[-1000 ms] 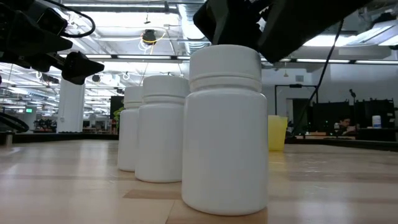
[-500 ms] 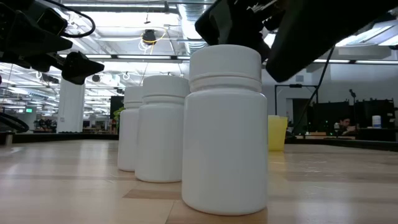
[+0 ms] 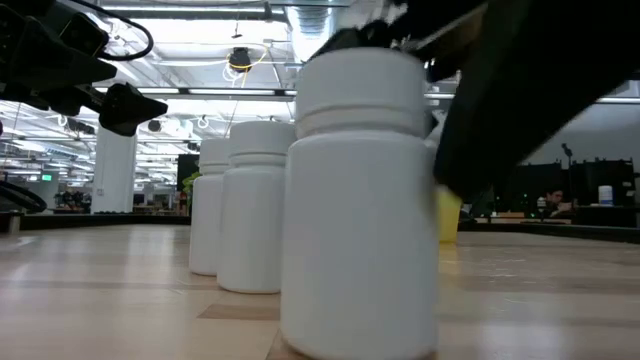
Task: Pick and place pill bottles into a basket
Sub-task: Put the white medicine bottle into the yellow bin
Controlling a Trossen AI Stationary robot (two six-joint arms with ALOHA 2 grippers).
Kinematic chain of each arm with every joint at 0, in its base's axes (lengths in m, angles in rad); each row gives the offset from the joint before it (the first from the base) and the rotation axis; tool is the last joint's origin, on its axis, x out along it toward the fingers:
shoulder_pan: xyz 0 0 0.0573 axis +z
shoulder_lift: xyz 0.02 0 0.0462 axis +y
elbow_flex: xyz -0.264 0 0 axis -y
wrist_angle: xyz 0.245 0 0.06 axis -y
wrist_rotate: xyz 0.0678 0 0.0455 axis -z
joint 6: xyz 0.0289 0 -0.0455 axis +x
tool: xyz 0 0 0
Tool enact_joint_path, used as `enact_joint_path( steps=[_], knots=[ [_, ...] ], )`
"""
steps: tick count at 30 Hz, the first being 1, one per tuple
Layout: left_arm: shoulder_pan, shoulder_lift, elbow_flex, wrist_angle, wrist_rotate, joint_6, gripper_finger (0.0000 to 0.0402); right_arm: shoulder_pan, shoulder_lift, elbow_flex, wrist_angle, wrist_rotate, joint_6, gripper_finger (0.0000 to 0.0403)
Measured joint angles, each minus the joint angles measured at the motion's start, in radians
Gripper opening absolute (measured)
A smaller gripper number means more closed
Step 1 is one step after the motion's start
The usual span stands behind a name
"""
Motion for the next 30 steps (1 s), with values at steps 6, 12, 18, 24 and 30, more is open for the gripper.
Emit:
enact_joint_path(
  steps=[6, 12, 18, 24, 30],
  knots=[
    [0.0, 0.0, 0.0, 0.0, 0.0, 0.001, 0.0386, -0.001, 0.011, 0.003, 0.022, -0.002, 0.0, 0.0218],
    [0.0, 0.0, 0.0, 0.0, 0.0, 0.007, 0.0386, -0.001, 0.011, 0.005, 0.05, -0.001, 0.0, 0.0218],
    [0.0, 0.0, 0.0, 0.0, 0.0, 0.007, 0.0386, -0.001, 0.01, 0.005, 0.061, 0.0, 0.0, 0.0202],
    [0.0, 0.0, 0.0, 0.0, 0.0, 0.0, 0.0386, -0.001, 0.01, 0.005, 0.064, 0.001, 0.002, 0.017],
    [0.0, 0.0, 0.0, 0.0, 0.0, 0.001, 0.0386, -0.001, 0.01, 0.005, 0.065, 0.001, 0.018, 0.018]
  ],
)
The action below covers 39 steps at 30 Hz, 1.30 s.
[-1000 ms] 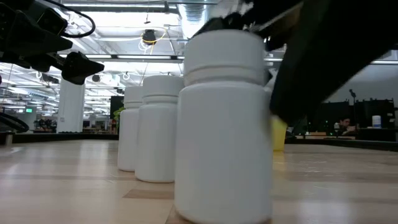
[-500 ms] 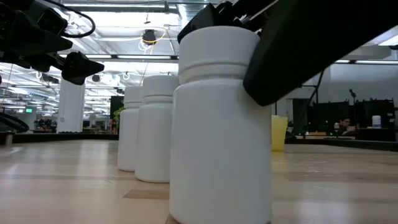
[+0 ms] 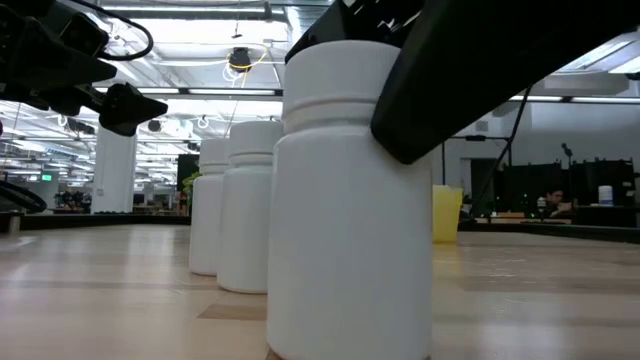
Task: Pick and place pill bottles into a basket
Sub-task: Put the white medicine bottle into the yellow bin
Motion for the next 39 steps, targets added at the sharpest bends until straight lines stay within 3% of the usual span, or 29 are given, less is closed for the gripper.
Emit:
enact_joint_path(
  steps=[18, 28, 39],
  knots=[
    [0.0, 0.0, 0.0, 0.0, 0.0, -0.002, 0.0386, 0.0, -0.074, 0.001, -0.1, -0.026, 0.027, 0.0173],
    [0.0, 0.0, 0.0, 0.0, 0.0, 0.006, 0.0386, -0.025, -0.224, 0.001, -0.272, -0.028, -0.008, 0.0171],
    [0.0, 0.0, 0.0, 0.0, 0.0, 0.004, 0.0386, -0.156, -0.39, 0.001, -0.411, -0.021, -0.102, 0.0169]
  ],
)
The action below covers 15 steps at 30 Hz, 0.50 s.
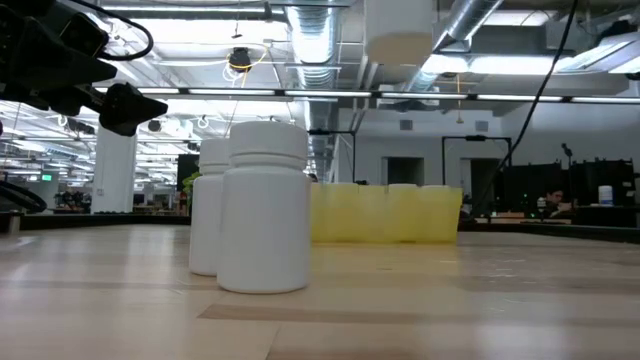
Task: Pick and place pill bottles into a basket
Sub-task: Put the white medicine bottle into the yellow bin
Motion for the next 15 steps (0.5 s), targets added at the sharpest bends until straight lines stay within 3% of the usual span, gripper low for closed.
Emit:
enact_joint_path(
  steps=[15],
  knots=[
    [0.0, 0.0, 0.0, 0.0, 0.0, 0.002, 0.0386, -0.344, -0.074, -0.001, -0.081, -0.036, -0.226, 0.0171]
  ],
)
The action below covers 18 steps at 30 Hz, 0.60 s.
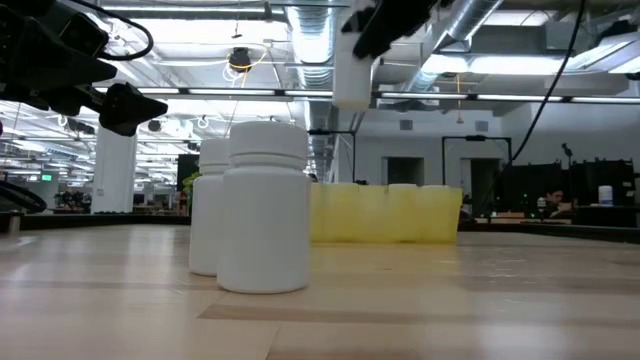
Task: Pick and place pill bottles into a basket
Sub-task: Put the white medicine bottle into the yellow bin
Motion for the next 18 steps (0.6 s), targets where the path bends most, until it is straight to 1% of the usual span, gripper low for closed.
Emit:
enact_joint_path(
  steps=[5, 10, 18],
  knots=[
    [0.0, 0.0, 0.0, 0.0, 0.0, -0.001, 0.0386, -0.124, 0.0, 0.0, -0.001, -0.05, -0.042, 0.017],
    [0.0, 0.0, 0.0, 0.0, 0.0, -0.006, 0.0386, -0.231, 0.0, 0.0, 0.0, -0.055, -0.077, 0.0171],
    [0.0, 0.0, 0.0, 0.0, 0.0, -0.007, 0.0386, -0.369, 0.01, -0.002, -0.008, -0.104, -0.092, 0.0168]
  ],
)
